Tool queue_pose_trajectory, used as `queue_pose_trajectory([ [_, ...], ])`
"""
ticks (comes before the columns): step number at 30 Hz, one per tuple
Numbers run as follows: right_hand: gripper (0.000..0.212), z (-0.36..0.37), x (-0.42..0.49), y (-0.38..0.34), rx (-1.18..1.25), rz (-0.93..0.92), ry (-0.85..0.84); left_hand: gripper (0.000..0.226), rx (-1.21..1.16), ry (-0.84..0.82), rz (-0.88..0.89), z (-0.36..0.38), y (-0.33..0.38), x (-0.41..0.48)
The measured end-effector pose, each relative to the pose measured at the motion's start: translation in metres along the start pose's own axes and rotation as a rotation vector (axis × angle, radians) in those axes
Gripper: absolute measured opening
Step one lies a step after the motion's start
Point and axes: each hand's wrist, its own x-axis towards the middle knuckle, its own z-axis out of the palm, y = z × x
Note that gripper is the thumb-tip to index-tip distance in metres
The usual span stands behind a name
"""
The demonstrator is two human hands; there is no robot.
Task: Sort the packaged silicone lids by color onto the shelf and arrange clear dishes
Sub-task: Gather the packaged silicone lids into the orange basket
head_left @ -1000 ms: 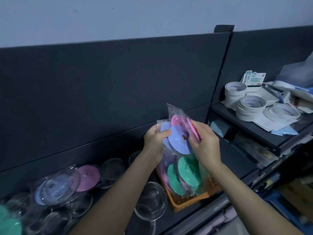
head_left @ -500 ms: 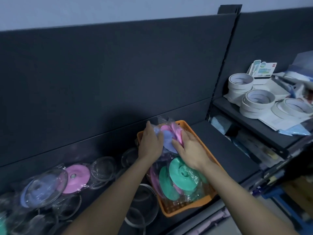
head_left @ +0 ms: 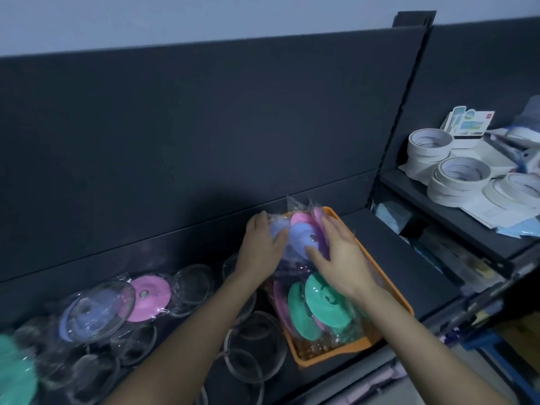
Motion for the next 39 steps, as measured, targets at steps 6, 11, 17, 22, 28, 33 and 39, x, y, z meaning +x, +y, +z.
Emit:
queue_pose_trajectory([
  [6, 0.052, 0.011, -0.016, -0.054, -0.006, -0.173, 0.097, 0.035, 0.059, 0.064, 0.159, -0.045, -0.035, -0.038],
  [11, 0.043, 0.044, -0.027, -0.095, 0.009, -0.234, 0.022, 0.038, 0.111, 0.092, 0.113, -0.086, -0.077, -0.068],
  [17, 0.039, 0.091, -0.045, -0.145, 0.030, -0.295, -0.126, 0.039, 0.117, 0.154, -0.013, -0.139, -0.134, -0.112],
  [22, 0.037, 0.136, -0.053, -0.188, 0.033, -0.369, -0.278, 0.030, 0.182, 0.201, -0.056, -0.193, -0.190, -0.153],
  [28, 0.043, 0.179, -0.057, -0.230, -0.005, -0.405, -0.405, 0.036, 0.243, 0.260, -0.285, -0.246, -0.253, -0.191],
  [33, 0.050, 0.211, -0.048, -0.259, -0.090, -0.411, -0.478, 0.073, 0.236, 0.174, -0.485, -0.278, -0.302, -0.208],
  [39, 0.060, 0.236, -0.034, -0.284, -0.080, -0.365, -0.471, 0.066, 0.232, 0.146, -0.550, -0.304, -0.352, -0.214],
])
